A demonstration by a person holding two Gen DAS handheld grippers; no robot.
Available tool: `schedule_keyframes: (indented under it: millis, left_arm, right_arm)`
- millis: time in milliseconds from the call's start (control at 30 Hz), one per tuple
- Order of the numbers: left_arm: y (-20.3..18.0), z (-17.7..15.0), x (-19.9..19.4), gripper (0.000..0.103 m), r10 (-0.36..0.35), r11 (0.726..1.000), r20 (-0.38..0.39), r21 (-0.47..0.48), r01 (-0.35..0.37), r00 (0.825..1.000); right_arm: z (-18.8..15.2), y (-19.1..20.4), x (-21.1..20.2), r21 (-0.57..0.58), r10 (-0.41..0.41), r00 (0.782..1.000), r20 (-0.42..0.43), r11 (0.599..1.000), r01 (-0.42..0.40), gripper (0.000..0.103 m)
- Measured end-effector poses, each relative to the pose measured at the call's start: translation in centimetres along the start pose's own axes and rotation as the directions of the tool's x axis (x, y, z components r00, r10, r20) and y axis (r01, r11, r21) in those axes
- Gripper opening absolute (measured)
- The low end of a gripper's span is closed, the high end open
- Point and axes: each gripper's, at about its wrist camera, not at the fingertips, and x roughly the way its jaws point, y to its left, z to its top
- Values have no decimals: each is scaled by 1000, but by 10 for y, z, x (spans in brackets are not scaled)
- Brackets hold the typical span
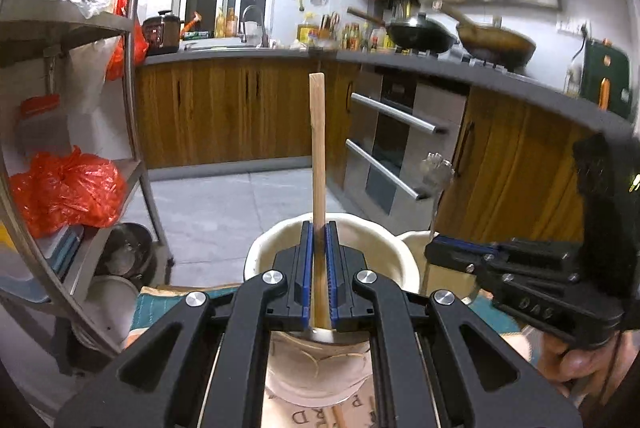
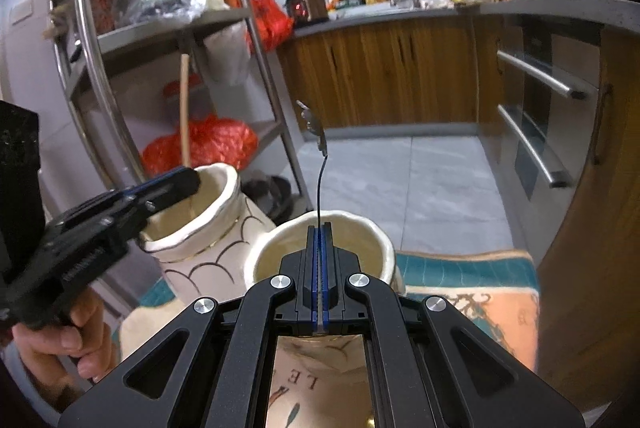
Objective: Organize utensils
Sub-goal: 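Drop the chopstick into the tall holder while the right tool drops the spoon into the short holder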
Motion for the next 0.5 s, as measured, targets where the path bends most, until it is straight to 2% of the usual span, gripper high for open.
schedule_keyframes:
  millis: [133,167,200,233,300,400,500]
  left_arm:
    - [1,2,2,9,10,1000,-36,-2,-10,999]
    - [2,1,1,18,12,1000,-41,-4,-12,999]
    - [2,1,-2,32,16,1000,-38,-3,-16,999]
    - [2,0,-5,36,20,1000,-27,-2,-20,999]
    - [1,-1,-13,40,22,1000,-10,4,-22,1000]
    - [2,-5,-27,47,10,1000,8,-7,-10,1000]
    - [5,-13,-44,51,-1,1000,32,-28,1,999]
  right_arm:
    - [5,2,2,-10,-17,999,-44,1000,17,2]
    - [5,1,2,-5,-12,999,-51,1000,12,3]
    - [5,1,1,-1,-10,998,-56,1000,10,4]
    - [4,1,0,2,-8,998,-55,1000,8,5]
    - [2,0,-4,12,0,999,-50,1000,1,8]
    - [-2,-2,-12,29,7,1000,-29,1000,-6,18]
    - [-8,-5,-24,47,22,1000,1,999,-22,19]
